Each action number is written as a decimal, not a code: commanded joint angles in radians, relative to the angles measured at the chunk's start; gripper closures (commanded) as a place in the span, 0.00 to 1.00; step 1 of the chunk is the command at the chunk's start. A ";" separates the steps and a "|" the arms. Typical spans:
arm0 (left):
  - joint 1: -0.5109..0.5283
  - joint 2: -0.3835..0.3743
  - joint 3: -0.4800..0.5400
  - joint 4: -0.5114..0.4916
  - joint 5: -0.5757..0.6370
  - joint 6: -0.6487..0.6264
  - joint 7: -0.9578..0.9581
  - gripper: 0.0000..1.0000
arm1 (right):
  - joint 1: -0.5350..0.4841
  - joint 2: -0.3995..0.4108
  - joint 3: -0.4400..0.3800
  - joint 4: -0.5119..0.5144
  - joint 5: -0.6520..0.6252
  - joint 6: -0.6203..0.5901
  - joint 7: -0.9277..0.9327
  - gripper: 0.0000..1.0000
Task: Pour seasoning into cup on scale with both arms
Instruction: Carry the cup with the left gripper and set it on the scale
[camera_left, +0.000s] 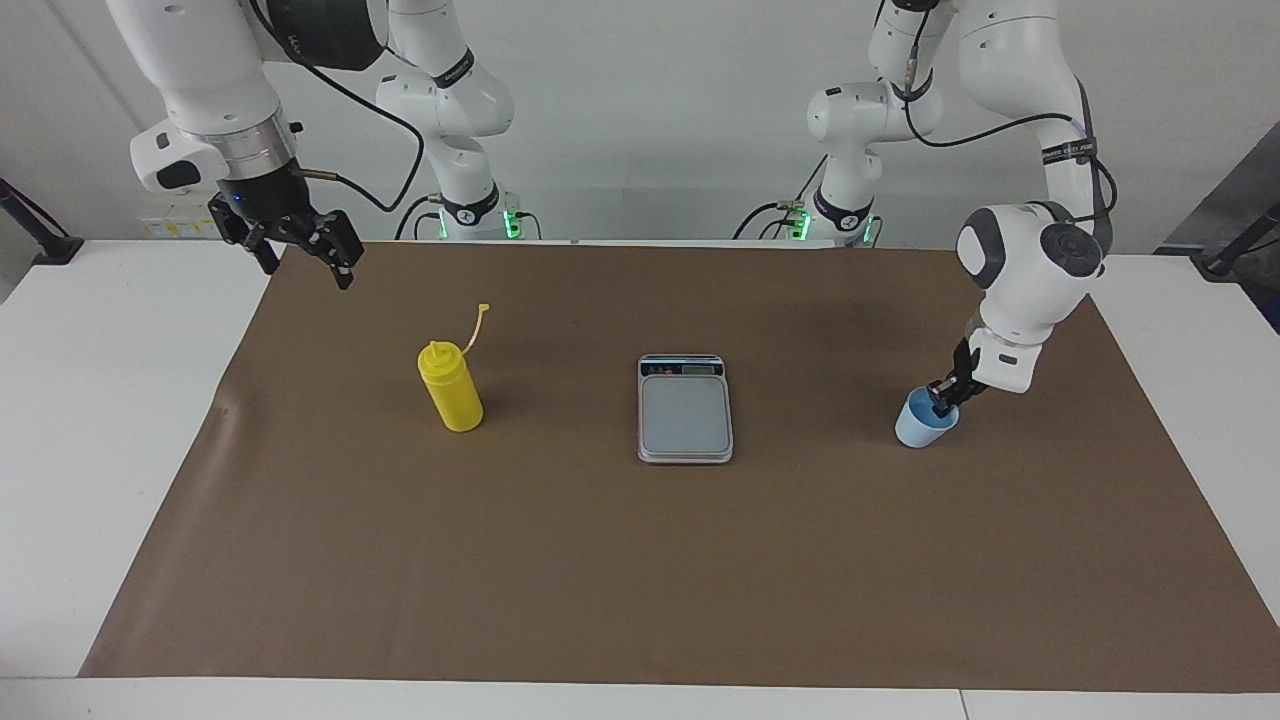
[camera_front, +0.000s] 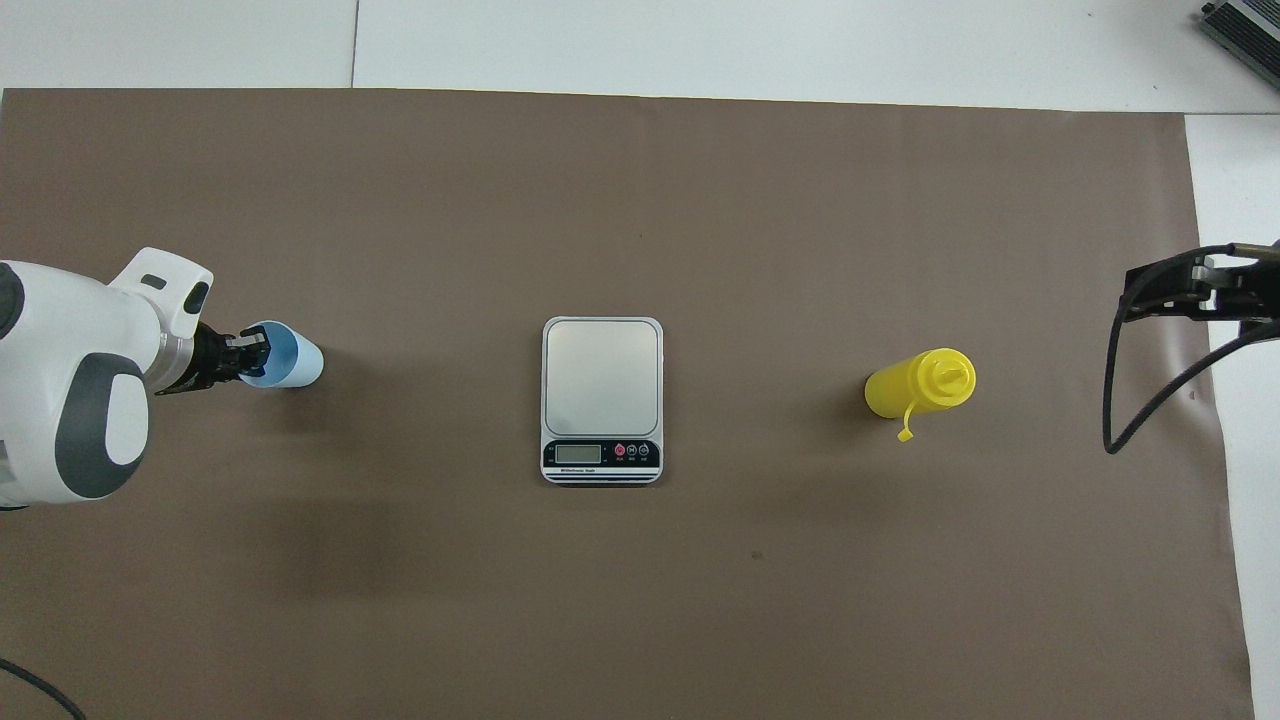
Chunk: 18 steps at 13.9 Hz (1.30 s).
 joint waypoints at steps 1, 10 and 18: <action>-0.009 0.010 0.009 0.048 -0.011 -0.022 0.010 1.00 | -0.010 -0.007 0.003 0.000 0.001 -0.010 -0.021 0.00; -0.103 0.029 -0.005 0.403 -0.065 -0.383 -0.117 1.00 | 0.024 -0.026 0.036 0.000 -0.001 -0.062 -0.013 0.00; -0.396 0.069 -0.005 0.383 -0.075 -0.193 -0.456 1.00 | 0.026 -0.039 0.043 0.000 -0.001 -0.090 -0.013 0.00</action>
